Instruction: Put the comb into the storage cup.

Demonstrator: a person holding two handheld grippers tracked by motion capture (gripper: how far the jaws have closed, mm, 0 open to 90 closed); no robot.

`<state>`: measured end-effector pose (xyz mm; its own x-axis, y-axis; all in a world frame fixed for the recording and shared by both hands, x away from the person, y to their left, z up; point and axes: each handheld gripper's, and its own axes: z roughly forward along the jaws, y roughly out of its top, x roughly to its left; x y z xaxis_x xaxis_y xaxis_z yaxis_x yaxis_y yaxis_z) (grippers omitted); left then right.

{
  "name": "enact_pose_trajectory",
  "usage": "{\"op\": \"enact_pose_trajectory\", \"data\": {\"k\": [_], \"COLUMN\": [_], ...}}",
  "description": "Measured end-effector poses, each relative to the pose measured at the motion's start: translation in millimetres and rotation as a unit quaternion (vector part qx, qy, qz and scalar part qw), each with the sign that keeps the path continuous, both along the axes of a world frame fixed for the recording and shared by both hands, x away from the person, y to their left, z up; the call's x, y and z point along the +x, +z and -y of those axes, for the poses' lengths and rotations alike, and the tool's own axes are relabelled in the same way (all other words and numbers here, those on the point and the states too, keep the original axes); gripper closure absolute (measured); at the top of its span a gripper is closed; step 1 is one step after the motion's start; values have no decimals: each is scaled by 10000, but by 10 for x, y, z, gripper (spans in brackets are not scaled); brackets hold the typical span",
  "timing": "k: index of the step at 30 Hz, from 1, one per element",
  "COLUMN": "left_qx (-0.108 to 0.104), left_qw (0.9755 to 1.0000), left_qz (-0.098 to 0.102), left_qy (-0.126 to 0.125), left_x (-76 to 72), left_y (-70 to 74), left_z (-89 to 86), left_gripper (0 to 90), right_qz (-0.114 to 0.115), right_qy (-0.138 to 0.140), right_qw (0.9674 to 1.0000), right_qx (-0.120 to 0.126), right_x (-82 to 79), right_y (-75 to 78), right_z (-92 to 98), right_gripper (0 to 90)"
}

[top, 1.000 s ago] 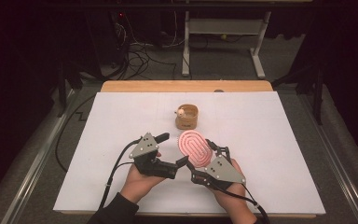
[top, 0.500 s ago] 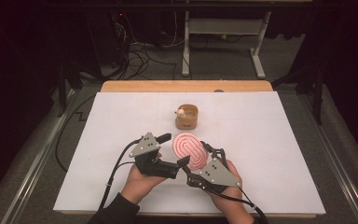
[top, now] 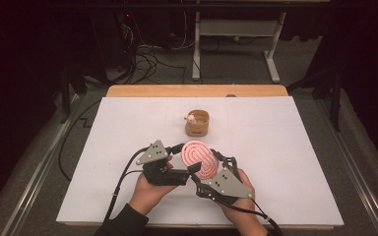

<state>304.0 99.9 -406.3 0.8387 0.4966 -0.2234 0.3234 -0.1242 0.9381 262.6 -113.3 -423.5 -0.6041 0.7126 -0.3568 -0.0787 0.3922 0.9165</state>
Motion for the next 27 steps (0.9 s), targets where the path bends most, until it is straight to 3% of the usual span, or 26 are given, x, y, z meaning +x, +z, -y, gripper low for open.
{"op": "enact_pose_trajectory", "data": {"k": [4,8,15,18,27], "left_qx": [27,12,-103,-166,-128], "left_qw": [9999,9997,9990,9987,9990], "left_qz": [-92,-180,-325,-368,-301], "left_qy": [-41,-149,-273,-307,-308], "left_x": [8,21,34,40,35], "left_y": [-8,-23,-20,-23,-26], "left_z": [5,8,1,-13,-15], "left_gripper": [251,368,371,431,473], "right_qz": [35,57,68,85,76], "right_qy": [5,14,26,32,26], "right_qw": [10000,10000,9999,9999,9999], "right_qx": [-25,-42,-91,-100,-129], "right_x": [-8,-13,-16,-20,-19], "right_y": [1,4,-11,-13,-17], "right_z": [-12,-21,-39,-43,-46], "right_gripper": [200,200,200,200,200]}}
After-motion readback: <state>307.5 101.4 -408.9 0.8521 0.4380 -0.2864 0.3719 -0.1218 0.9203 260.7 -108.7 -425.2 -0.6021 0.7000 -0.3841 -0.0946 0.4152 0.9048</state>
